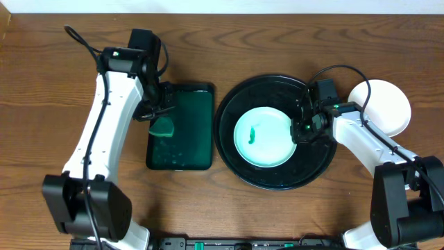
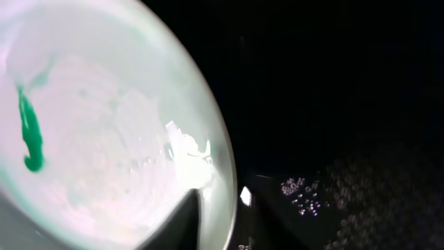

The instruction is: Clean dirty plates on tray and stack at the side

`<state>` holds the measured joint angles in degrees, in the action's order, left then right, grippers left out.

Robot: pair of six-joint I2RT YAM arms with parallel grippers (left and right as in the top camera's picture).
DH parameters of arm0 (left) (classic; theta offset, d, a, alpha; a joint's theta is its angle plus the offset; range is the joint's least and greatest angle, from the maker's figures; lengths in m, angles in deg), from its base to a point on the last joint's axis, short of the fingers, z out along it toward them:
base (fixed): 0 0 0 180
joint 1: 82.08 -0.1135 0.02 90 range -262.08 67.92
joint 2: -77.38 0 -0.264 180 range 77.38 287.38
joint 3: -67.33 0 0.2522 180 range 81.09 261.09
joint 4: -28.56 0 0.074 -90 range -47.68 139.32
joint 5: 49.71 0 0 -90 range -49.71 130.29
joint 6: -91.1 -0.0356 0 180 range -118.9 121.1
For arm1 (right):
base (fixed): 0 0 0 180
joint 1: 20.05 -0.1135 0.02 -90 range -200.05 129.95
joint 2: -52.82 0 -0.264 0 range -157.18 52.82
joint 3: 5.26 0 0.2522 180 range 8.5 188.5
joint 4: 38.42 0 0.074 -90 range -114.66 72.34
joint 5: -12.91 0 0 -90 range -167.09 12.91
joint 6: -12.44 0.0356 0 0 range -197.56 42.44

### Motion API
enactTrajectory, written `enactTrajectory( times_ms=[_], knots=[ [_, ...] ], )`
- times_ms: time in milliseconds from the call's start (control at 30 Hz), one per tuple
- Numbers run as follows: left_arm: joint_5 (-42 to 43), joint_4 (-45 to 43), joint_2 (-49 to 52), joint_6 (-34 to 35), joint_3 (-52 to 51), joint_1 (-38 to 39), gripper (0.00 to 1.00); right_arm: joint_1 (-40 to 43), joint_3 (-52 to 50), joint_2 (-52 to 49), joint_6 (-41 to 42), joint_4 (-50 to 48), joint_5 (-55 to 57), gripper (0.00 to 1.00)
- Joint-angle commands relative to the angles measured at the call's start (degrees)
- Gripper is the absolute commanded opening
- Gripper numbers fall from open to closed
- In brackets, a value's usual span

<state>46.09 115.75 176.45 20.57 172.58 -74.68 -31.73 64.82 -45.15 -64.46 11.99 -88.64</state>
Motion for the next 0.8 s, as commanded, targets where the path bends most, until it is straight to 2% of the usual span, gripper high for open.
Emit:
enactTrajectory(
  times_ms=[0,133,300,333,367,467,633,767],
  knots=[
    [-0.7,0.0,1.0,-0.5,0.0,0.1,0.07,-0.4,1.0,0.4,-0.5,-0.1,-0.2,0.33],
    [-0.7,-0.7,1.0,-0.5,-0.6,0.1,0.07,-0.4,0.8,0.3,-0.5,-0.8,2.5,0.40],
    [-0.7,-1.2,1.0,-0.5,-0.6,0.2,0.07,-0.4,-1.7,0.3,-0.5,-5.9,2.5,0.41],
    [-0.7,-1.3,1.0,-0.5,-0.6,0.3,0.07,-0.4,-2.2,0.3,-0.5,-6.6,2.5,0.40],
    [-0.7,-1.5,1.0,-0.5,-0.6,0.5,0.07,-0.4,-2.9,0.3,-0.5,-7.8,2.5,0.33],
    [-0.7,-2.2,1.0,-0.5,-0.6,1.6,0.07,-0.4,-3.8,0.3,-0.5,-9.6,2.5,0.03],
    [-1.2,-3.2,1.0,-0.5,-0.6,4.2,0.07,-0.4,-3.8,0.3,-0.5,-9.7,2.5,0.01],
    [-4.7,-3.5,1.0,-0.5,-0.6,6.4,0.07,-0.4,-3.8,0.3,-0.5,-9.7,2.4,0.01]
  ],
)
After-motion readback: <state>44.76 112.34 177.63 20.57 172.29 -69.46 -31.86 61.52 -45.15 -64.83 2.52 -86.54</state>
